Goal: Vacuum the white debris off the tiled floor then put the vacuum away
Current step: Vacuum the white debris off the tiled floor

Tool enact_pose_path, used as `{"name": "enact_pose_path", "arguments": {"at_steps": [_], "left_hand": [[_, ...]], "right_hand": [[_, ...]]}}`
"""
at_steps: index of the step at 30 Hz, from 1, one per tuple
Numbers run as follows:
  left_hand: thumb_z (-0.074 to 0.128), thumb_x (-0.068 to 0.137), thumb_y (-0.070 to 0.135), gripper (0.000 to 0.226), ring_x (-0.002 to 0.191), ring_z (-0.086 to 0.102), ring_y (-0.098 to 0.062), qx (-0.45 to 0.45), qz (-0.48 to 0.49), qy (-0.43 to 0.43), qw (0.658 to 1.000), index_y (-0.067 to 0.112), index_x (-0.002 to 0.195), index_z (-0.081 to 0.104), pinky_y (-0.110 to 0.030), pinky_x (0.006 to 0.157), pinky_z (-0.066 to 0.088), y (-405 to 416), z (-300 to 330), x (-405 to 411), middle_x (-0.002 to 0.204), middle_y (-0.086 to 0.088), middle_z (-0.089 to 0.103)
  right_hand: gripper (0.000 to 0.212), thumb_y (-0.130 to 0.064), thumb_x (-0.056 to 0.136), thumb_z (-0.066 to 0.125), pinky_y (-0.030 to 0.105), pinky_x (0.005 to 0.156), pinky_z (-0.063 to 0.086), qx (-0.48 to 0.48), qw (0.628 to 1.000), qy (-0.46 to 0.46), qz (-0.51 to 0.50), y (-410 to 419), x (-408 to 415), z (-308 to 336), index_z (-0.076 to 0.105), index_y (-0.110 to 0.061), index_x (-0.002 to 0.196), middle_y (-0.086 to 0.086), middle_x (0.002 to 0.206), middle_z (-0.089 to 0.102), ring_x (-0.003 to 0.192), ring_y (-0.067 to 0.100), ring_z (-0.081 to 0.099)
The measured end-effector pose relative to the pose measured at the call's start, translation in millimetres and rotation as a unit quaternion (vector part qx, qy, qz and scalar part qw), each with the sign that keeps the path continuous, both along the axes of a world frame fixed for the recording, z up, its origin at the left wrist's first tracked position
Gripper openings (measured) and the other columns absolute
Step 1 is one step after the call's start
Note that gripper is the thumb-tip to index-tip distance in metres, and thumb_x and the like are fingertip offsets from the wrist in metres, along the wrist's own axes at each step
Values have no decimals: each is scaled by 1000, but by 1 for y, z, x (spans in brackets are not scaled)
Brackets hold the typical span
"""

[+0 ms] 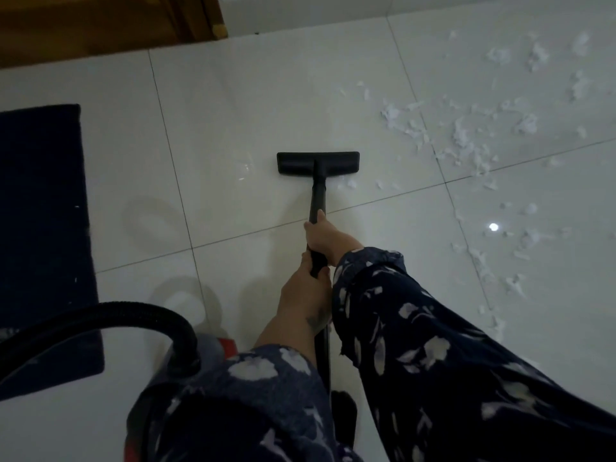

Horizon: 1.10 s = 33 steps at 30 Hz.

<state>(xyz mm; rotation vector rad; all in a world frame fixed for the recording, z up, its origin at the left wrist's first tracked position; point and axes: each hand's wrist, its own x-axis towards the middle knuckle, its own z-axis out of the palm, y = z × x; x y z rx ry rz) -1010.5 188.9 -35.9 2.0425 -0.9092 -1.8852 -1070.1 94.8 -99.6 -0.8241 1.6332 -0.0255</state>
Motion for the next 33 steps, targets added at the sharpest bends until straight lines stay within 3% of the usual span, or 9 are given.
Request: {"name": "enact_pose_path", "arguments": {"at_steps": [9,12,22,27,33], "left_hand": [[39,100,43,58,123,56,-31,-7,21,6,1000,33,155,24,-46,104,46,75,7,-43,146,-7,51],[41,103,35,54,122,57,-31,-3,3,-17,1000,29,155,26,-40,101,47,99,10,-54,143,-9,54],[39,101,44,56,124,56,-32,10,-22,-10,1000,37,154,23,-48,103,47,181,10,-70,144,-5,53],[40,102,40,53,124,55,-30,21,-60,-13,998,36,153,27,-46,105,45,210,7,-70,144,-5,54],[39,103,36,52,123,55,-34,35,-117,-15,992,34,154,26,-41,101,47,244,3,-77,144,-9,53]], "right_hand": [[60,-19,100,35,45,114,31,-9,1000,4,17,72,-40,2,6,-16,152,17,153,27,138,34,34],[60,-19,100,36,45,114,31,-5,1000,5,10,99,-53,2,5,-16,152,17,153,27,138,34,34],[59,-16,101,32,45,117,27,14,1000,8,22,184,-72,1,2,-13,152,18,155,21,141,35,27],[60,-18,101,34,47,114,31,13,1000,15,-23,222,-80,-2,4,-13,152,21,152,27,137,37,33],[60,-18,101,32,47,116,26,27,998,31,-38,265,-97,-5,2,-11,152,20,154,21,141,37,28]]}}
